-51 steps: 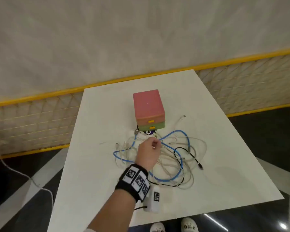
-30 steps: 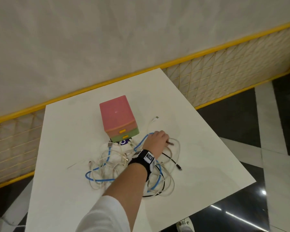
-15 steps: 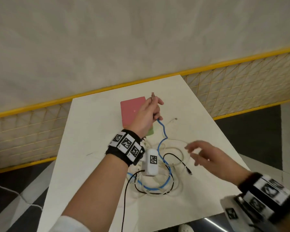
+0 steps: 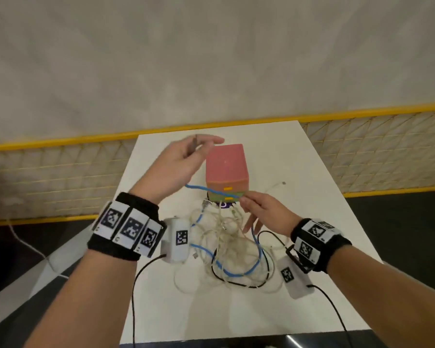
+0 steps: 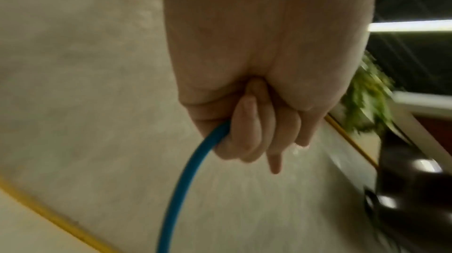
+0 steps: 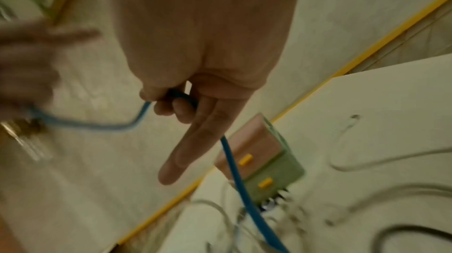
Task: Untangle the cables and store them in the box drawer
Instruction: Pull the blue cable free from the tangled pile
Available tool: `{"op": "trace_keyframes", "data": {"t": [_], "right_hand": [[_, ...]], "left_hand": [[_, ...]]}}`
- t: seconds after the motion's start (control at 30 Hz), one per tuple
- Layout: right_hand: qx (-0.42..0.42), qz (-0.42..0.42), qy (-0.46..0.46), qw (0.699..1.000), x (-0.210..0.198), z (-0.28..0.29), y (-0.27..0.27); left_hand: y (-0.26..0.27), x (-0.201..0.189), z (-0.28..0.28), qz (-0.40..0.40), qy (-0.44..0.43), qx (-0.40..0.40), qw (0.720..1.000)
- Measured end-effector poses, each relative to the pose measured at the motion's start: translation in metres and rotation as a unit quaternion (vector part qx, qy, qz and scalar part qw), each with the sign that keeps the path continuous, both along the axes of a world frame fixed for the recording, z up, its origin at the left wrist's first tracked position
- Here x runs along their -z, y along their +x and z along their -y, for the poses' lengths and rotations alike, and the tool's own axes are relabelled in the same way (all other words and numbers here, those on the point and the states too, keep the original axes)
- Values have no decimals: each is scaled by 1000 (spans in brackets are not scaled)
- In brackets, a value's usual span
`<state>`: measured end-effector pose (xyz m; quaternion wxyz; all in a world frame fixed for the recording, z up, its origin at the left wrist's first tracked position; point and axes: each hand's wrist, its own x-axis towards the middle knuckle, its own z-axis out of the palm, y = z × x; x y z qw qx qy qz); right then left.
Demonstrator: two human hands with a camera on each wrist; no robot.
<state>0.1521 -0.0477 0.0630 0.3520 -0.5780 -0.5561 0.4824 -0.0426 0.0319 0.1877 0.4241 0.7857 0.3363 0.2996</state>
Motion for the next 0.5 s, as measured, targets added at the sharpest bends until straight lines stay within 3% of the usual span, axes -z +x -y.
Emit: {"op": "trace_keyframes", "data": {"t": [0.07,0.13,0.27,0.33,0.4,0.43,0.5], "right_hand": [[7,2,42,999,-20,-7,-8],[5,-2,82,997,-40,-13,-16],[-16,-60,107,992,-56,-14,-21],[-32,-70,73,994,-46,-10,-23],[-42,-53,21,997,-26,-5,-25],[-44,-45,-4,998,-15,-2,-25],[-40,-26,-28,998,1,2,-25]], "left_hand": [[4,18,15,-151,6,36,988],[8,32,25,-215,-22,67,974],[7,25,23,-108,-2,17,994],[5,11,19,0,17,-60,998],[-4,-3,6,117,17,-169,978],[-11,-7,-1,143,19,-213,966],[-24,-5,-15,91,39,-265,959]]}}
